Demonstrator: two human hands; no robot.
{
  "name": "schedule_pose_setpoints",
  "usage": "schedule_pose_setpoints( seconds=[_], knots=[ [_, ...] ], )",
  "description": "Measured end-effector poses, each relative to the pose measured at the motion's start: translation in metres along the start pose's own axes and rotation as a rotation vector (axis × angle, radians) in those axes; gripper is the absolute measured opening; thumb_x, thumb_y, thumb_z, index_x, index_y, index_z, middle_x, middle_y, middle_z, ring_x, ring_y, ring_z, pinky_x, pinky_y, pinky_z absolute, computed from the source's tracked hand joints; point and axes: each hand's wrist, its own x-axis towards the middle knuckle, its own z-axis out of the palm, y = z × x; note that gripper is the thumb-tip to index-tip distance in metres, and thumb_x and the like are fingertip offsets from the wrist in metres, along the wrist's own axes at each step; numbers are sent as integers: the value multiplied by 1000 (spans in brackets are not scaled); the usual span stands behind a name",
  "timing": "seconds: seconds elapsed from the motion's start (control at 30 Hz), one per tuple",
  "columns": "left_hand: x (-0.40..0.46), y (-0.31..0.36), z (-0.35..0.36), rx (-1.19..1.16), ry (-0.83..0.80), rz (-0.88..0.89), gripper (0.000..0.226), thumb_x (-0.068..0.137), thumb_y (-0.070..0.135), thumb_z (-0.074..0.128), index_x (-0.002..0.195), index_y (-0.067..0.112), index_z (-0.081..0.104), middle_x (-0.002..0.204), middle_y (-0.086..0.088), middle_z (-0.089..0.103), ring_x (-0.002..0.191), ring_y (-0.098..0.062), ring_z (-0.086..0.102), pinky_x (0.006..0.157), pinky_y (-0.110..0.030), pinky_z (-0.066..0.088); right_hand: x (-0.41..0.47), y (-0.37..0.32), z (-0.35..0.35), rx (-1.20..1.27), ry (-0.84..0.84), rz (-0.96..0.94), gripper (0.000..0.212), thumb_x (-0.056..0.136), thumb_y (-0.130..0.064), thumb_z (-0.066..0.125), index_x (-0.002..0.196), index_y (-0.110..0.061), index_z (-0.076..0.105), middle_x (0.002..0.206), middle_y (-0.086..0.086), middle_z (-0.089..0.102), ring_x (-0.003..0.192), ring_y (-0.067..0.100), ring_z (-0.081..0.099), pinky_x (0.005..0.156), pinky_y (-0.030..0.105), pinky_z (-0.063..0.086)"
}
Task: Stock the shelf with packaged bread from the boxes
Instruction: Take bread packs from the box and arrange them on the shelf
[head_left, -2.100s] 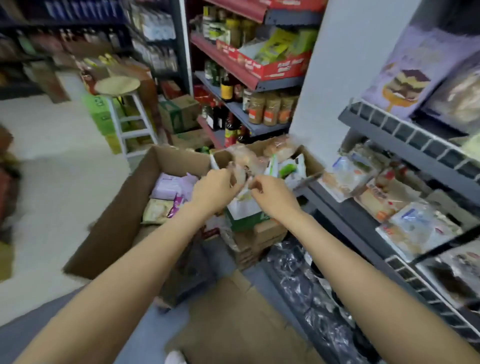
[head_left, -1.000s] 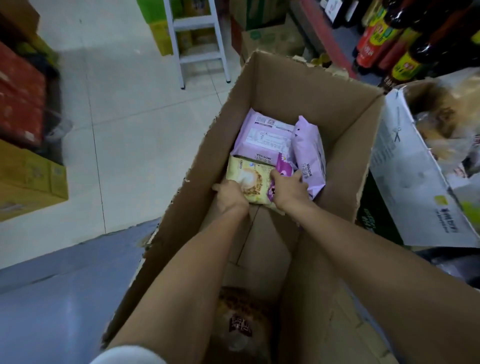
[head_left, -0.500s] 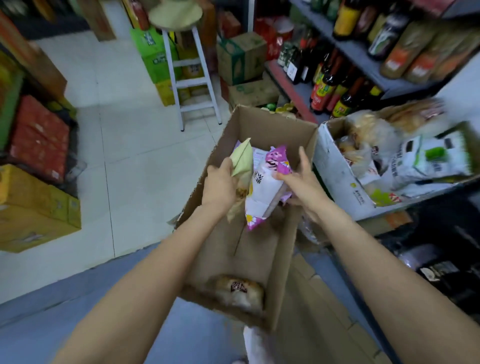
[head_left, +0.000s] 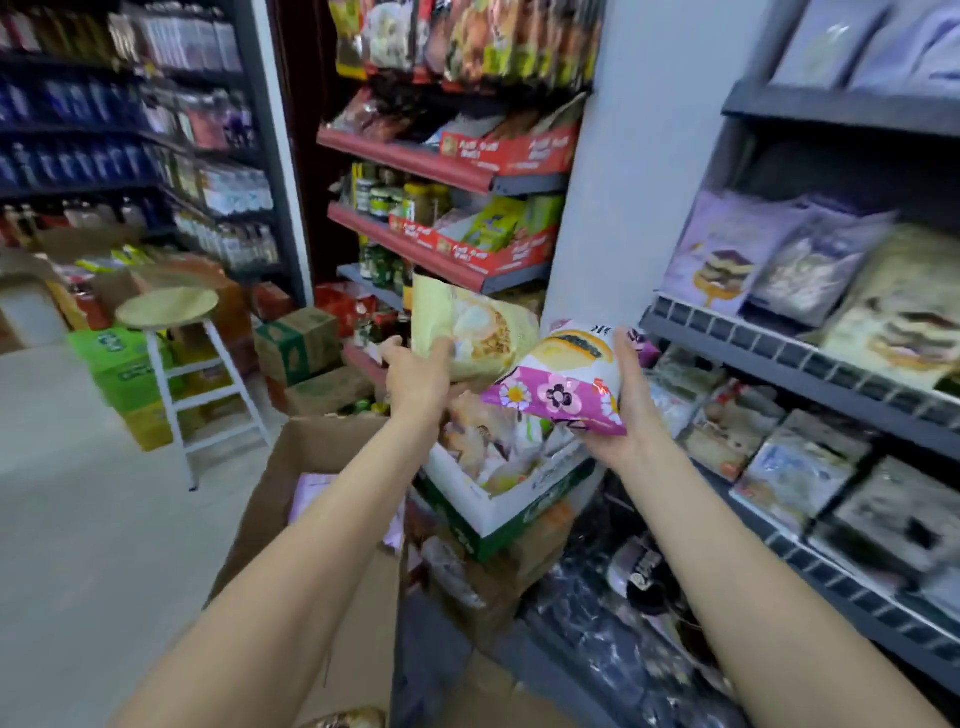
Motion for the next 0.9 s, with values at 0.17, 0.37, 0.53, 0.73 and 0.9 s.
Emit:
schedule_pose_setpoints(
  seconds=[0.17, 0.37, 0.53, 0.73, 0.9],
  knots=[
    [-58, 22, 107, -178, -197, 4, 51, 91, 13, 53, 134, 9, 26, 118, -10, 46, 90, -24, 58, 65, -35, 58, -44, -88, -61, -45, 77, -92, 36, 90, -46, 52, 102, -15, 66, 81, 8, 74, 68, 22, 72, 58, 35, 60],
    [-122, 29, 235, -166, -404, -69, 82, 58, 38, 67, 125, 6, 34, 114, -13, 55, 95, -30, 60, 85, -48, 55, -77, -186, -147, -105, 185, -248, 38, 87, -45, 56, 110, -15, 65, 98, 11, 72, 89, 29, 68, 87, 46, 54],
    [-158, 23, 312, 0, -606, 45, 112, 75, 14, 76, 147, 33, -8, 123, 3, 39, 108, -37, 58, 76, -42, 58, -88, -260, -206, -115, 183, -323, 33, 88, -40, 57, 107, -14, 64, 92, 12, 72, 84, 27, 67, 80, 42, 55],
    [-168, 25, 367, 151, -655, 297, 105, 73, 10, 77, 144, 17, 0, 135, -4, 38, 120, -21, 48, 102, -37, 43, -81, -304, -245, -161, 174, -370, 28, 89, -39, 55, 101, -15, 63, 92, 11, 69, 81, 26, 67, 81, 40, 54],
    [-164, 28, 392, 363, -517, 563, 84, 72, 6, 74, 136, 11, 19, 135, -11, 31, 114, -20, 46, 86, -24, 41, -57, -320, -261, -196, 152, -403, 29, 89, -38, 56, 105, -16, 64, 83, 7, 74, 71, 22, 71, 66, 35, 60]
  ],
)
